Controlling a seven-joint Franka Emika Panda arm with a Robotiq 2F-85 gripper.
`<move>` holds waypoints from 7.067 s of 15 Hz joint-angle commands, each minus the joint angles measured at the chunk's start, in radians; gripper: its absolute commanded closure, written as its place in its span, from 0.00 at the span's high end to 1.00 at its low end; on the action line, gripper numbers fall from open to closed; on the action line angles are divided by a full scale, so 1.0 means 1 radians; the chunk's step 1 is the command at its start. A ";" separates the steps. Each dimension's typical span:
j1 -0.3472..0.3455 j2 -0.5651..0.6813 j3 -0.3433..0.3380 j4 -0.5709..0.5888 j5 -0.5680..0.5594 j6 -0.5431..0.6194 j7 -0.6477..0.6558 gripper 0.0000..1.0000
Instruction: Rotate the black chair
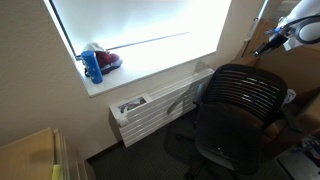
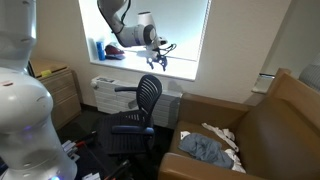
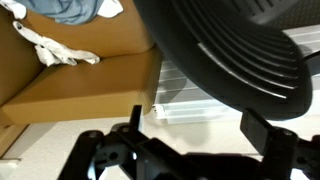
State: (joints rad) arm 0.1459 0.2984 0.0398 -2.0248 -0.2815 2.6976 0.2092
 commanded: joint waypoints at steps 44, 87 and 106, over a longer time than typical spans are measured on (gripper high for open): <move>-0.215 0.161 0.169 0.079 0.262 -0.032 -0.786 1.00; -0.230 0.202 0.211 0.095 0.253 -0.055 -0.922 0.06; 0.010 0.198 0.143 0.098 0.089 0.208 -0.788 0.97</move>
State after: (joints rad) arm 0.1304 0.5061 0.2552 -1.8862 -0.1401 2.7715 -0.6942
